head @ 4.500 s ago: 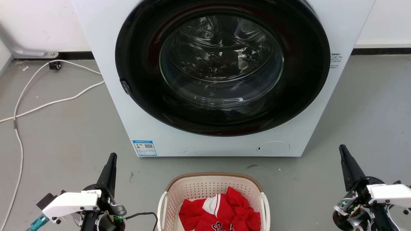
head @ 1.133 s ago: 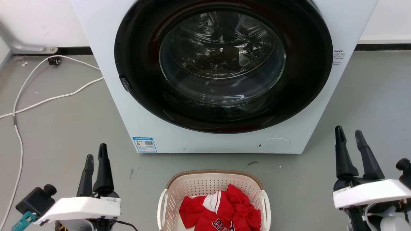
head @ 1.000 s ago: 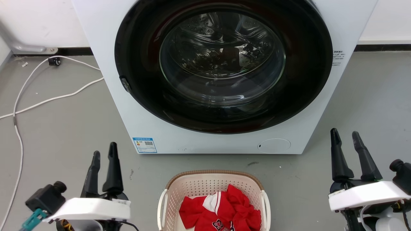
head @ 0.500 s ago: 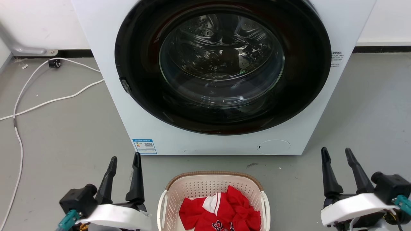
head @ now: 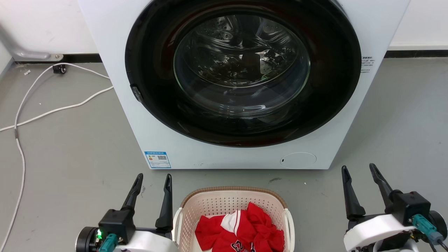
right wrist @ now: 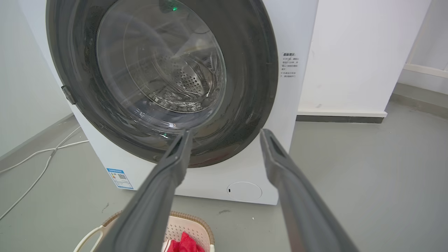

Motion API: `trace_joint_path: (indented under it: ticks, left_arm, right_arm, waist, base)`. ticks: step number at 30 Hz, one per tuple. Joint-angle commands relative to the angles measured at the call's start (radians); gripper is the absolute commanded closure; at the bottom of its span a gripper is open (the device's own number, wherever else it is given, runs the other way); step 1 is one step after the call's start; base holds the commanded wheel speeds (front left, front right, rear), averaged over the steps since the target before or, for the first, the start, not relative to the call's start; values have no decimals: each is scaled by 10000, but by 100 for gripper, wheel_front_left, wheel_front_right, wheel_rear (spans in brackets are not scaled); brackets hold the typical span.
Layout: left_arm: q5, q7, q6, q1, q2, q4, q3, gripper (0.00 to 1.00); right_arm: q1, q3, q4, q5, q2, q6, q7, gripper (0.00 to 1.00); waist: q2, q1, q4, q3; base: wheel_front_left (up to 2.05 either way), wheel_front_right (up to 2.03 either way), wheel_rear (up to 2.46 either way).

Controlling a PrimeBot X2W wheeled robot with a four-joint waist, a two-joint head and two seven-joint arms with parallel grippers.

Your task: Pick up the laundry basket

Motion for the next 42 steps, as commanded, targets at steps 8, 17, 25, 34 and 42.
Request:
trace_joint_path:
  ticks: [8, 17, 25, 34, 42]
  left_arm:
    - [534, -229, 561, -139, 321, 28, -573, 0]
    - [271, -415, 95, 148, -45, 73, -217, 0]
    - [834, -571, -806, 341, -483, 202, 391, 0]
    - [1695, -727, -1283, 447, -789, 333, 684, 0]
    - [2023, -772, -1495, 441, -893, 437, 835, 0]
  right_arm:
    - [-1, 49, -111, -810, -30, -3, -230, 0]
    - [87, -1, 66, -757, -30, -3, -467, 0]
    - [63, 6, 266, -919, -29, -3, -669, 0]
    - [57, 9, 323, -1529, -28, -3, -857, 0]
    - [13, 102, 411, -1576, -29, -3, -912, 0]
  waist:
    - [0, 0, -3, 13]
    - [0, 0, 9, 8]
    - [0, 0, -22, 36]
    - [0, 0, -34, 97]
    - [0, 0, -17, 162]
  base:
    - [0, 0, 0]
    - [0, 0, 0]
    - [0, 0, 0]
    - [0, 0, 0]
    - [0, 0, 0]
